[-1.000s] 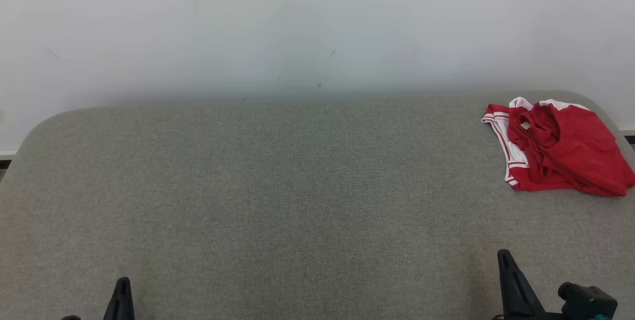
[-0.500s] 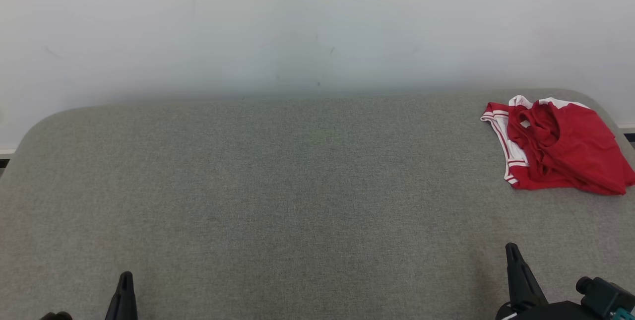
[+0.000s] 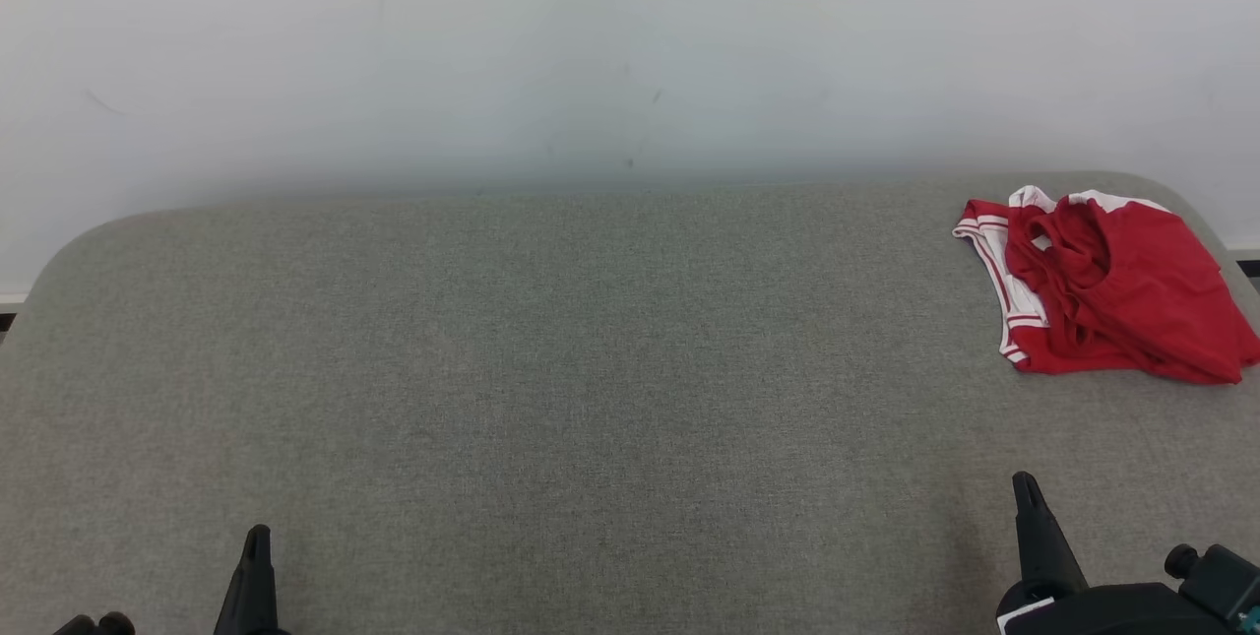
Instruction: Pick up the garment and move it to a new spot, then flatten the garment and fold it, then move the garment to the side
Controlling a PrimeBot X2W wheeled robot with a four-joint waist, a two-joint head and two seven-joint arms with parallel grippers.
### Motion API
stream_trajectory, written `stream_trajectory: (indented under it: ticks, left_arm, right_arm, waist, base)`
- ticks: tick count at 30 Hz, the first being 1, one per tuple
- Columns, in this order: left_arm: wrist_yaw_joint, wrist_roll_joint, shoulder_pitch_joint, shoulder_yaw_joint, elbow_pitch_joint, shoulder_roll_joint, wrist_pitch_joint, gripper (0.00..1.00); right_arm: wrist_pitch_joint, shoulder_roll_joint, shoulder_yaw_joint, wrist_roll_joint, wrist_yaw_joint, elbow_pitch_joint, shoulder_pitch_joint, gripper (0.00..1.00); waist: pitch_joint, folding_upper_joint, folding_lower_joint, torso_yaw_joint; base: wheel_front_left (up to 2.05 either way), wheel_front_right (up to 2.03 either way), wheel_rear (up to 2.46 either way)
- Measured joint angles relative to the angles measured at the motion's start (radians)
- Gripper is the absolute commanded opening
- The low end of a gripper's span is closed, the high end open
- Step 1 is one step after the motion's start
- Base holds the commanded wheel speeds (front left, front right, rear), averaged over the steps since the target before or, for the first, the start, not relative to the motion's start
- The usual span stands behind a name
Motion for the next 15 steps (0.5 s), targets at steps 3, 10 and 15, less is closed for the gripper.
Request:
stream_trajectory:
  ticks: [3,10,15]
  left_arm:
    - [-0.002,-0.031,-0.003,0.002,0.0,-0.002,0.009,0.0]
    - [-0.004,-0.12,-0.013,0.004,-0.001,-0.006,0.032,0.0]
    - [-0.012,-0.173,-0.02,0.006,-0.002,-0.01,0.046,0.0]
  right_arm:
    - [0.007,0.0,-0.004,0.039,0.0,0.001,-0.007,0.0]
    - [0.026,0.002,-0.012,0.126,0.0,0.004,-0.016,0.0]
    - [0.04,0.002,-0.017,0.184,0.0,0.005,-0.023,0.0]
  waist:
    - [0.001,0.0,0.0,0.0]
    - [0.003,0.0,0.0,-0.002]
    - [0.005,0.0,0.0,-0.002]
  base:
    - [0.0,0.0,0.0]
    - [0.0,0.0,0.0]
    - [0.0,0.0,0.0]
